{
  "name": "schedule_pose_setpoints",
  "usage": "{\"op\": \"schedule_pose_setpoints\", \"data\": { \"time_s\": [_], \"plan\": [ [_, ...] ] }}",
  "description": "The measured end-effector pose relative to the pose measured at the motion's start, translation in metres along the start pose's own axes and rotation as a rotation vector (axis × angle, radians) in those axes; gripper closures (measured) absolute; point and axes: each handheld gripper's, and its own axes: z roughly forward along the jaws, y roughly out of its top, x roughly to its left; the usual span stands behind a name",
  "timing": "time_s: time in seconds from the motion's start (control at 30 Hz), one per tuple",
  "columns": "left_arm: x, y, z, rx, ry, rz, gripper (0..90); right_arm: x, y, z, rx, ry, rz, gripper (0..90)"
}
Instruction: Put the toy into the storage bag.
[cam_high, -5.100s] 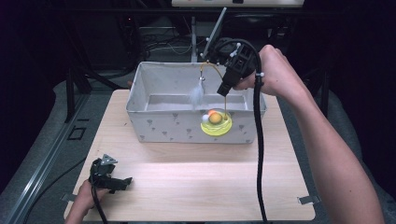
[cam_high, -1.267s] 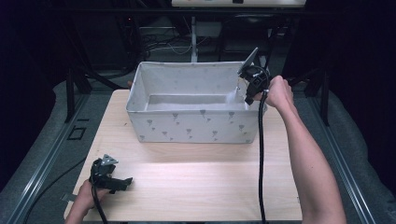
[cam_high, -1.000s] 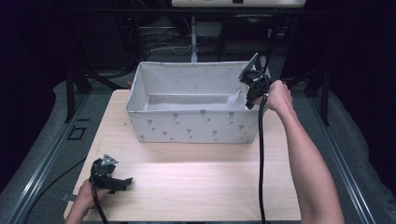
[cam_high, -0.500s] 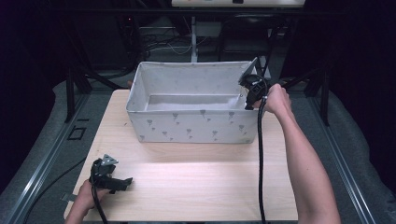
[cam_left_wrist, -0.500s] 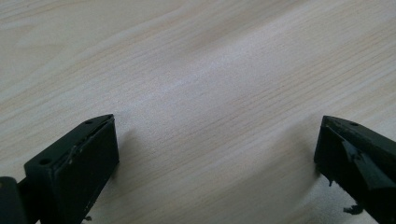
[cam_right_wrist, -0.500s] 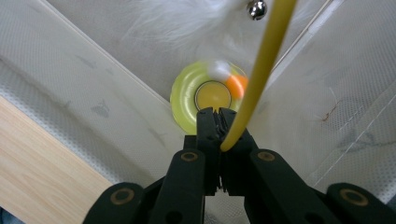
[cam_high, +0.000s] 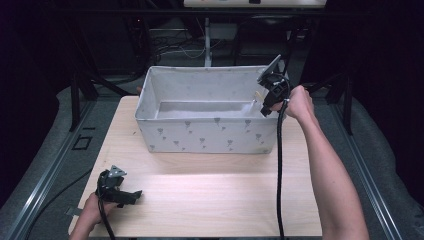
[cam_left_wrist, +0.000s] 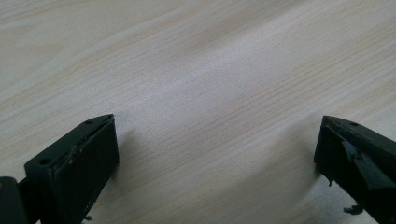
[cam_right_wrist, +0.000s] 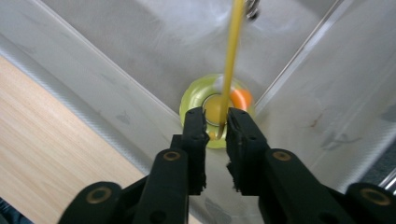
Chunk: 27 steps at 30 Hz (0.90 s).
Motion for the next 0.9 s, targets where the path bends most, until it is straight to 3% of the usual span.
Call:
{"op": "schedule_pose_setpoints", "data": {
  "time_s": [0.47,0.7,0.9],
  "plan": [
    [-0.001,0.0,0.0,0.001,-0.001,-0.001,0.0,0.018,0.008,-0.039,-0.119,-0.025,-0.024,48.7],
    [0.0,0.0,0.0,0.001,-0.002,0.002,0.0,0.041,0.013,-0.062,-0.175,-0.024,-0.078,33.3],
    [-0.001,0.0,0.0,0.002,-0.002,0.002,0.0,0.058,0.014,-0.07,-0.201,-0.02,-0.127,23.5]
  ]
}}
